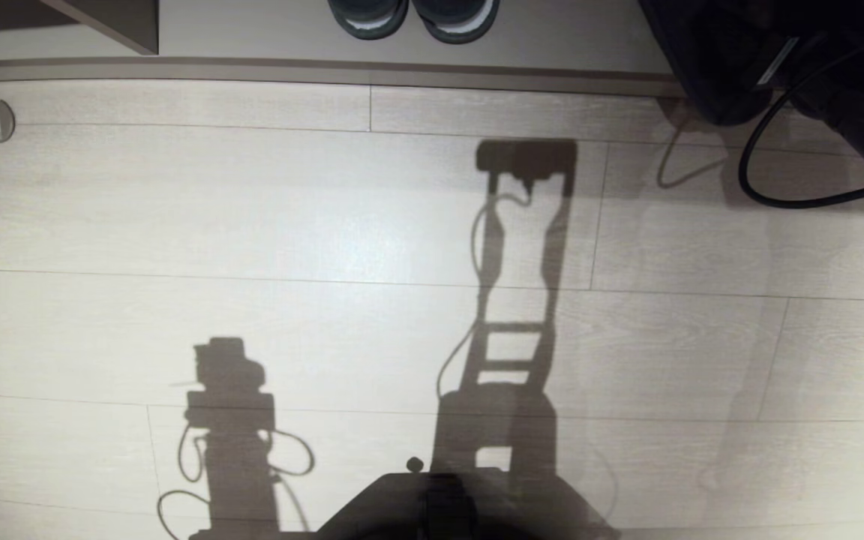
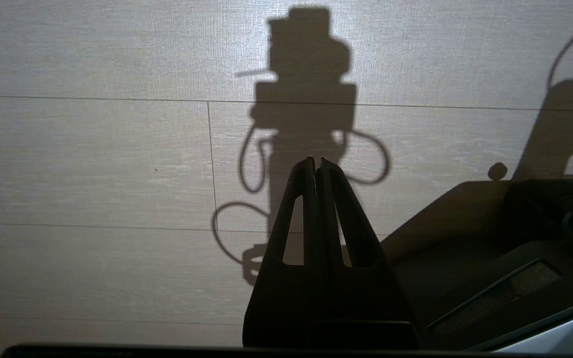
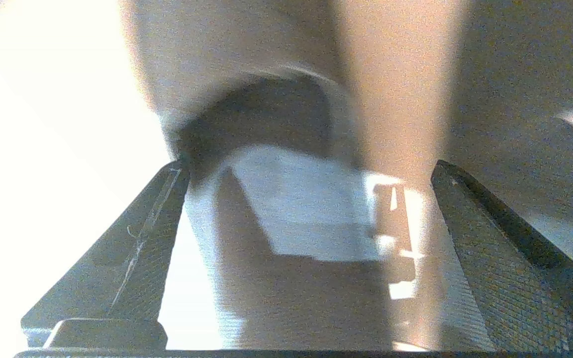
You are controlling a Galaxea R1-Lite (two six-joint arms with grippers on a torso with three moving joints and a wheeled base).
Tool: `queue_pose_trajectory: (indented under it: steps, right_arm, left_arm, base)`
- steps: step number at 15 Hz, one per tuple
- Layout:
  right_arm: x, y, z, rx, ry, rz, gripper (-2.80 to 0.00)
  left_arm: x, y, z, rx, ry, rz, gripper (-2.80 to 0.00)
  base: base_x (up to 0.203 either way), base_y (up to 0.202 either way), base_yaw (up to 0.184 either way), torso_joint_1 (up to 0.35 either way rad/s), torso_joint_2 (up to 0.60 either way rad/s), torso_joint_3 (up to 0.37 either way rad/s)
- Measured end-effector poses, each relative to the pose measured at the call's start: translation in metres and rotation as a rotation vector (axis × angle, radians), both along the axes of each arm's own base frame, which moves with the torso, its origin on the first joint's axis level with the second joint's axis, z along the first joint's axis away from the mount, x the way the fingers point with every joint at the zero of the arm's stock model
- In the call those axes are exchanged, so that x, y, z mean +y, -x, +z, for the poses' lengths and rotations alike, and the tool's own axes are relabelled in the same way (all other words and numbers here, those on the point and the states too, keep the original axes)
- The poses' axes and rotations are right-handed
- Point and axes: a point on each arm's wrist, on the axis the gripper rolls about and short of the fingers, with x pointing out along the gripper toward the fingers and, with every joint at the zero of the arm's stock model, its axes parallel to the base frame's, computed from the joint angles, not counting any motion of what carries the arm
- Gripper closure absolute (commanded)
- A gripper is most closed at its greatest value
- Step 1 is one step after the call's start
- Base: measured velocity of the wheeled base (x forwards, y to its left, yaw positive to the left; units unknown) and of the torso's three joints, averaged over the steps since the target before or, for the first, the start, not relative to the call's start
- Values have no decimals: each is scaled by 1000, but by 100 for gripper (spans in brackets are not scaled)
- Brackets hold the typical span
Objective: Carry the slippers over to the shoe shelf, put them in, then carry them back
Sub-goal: Place the slippers into the shoe cabinet
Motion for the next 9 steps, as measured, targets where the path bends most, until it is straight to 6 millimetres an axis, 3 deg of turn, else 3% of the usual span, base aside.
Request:
queue_pose_trajectory:
  steps: [5,6,9]
  right_arm:
    - [27,6,-1,45,13,97,-280]
    - [33,8,0,40,13,117,0]
    - [52,13,2,73,16,181,0]
  left_arm:
    - [0,0,0,0,0,0,0]
    - [0,0,0,0,0,0,0]
    - [0,0,0,0,0,0,0]
  base:
    - [0,0,0,0,0,0]
    - [0,0,0,0,0,0]
    - [0,0,0,0,0,0]
